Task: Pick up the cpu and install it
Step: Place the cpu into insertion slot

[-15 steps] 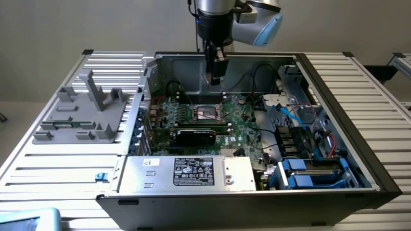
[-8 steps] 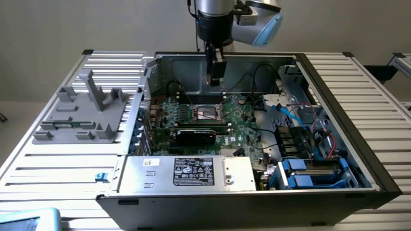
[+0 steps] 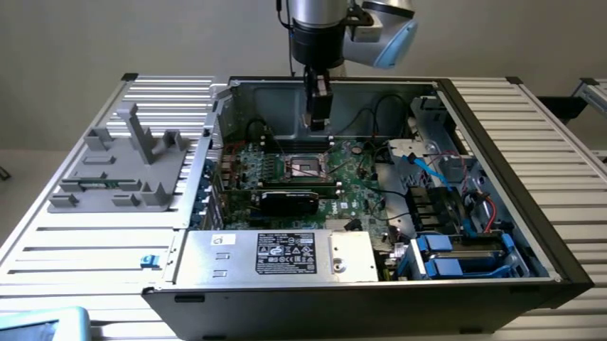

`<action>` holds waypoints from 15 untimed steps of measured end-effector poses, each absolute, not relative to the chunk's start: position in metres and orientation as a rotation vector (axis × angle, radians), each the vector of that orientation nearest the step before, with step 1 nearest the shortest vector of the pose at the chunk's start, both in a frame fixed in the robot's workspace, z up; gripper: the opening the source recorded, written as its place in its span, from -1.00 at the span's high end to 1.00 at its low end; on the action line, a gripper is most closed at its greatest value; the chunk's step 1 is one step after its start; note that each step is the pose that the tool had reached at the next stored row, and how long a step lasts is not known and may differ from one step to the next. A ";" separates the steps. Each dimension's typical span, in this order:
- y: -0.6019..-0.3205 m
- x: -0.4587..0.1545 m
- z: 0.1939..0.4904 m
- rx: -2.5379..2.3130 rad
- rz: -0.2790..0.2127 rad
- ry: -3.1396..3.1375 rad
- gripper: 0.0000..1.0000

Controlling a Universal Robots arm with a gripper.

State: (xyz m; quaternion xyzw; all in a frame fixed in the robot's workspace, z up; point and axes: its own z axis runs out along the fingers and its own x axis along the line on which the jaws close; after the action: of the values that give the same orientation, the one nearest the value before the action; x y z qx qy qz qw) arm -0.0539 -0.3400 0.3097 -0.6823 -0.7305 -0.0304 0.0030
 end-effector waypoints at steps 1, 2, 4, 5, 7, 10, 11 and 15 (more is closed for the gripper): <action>-0.341 -0.054 0.309 -2.146 -0.096 -2.284 -0.11; -0.342 -0.054 0.309 -2.153 -0.096 -2.278 -0.11; -0.344 -0.054 0.308 -2.167 -0.096 -2.266 -0.11; -0.345 -0.054 0.307 -2.174 -0.096 -2.259 -0.11; -0.346 -0.054 0.305 -2.189 -0.096 -2.245 -0.11; -0.347 -0.054 0.299 -2.214 -0.097 -2.221 -0.11; -0.348 -0.054 0.298 -2.222 -0.097 -2.215 -0.11; -0.350 -0.054 0.290 -2.241 -0.097 -2.196 -0.11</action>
State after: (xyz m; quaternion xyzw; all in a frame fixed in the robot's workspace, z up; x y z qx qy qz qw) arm -0.0539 -0.3499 0.2902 -0.7140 -0.6995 -0.0309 0.0013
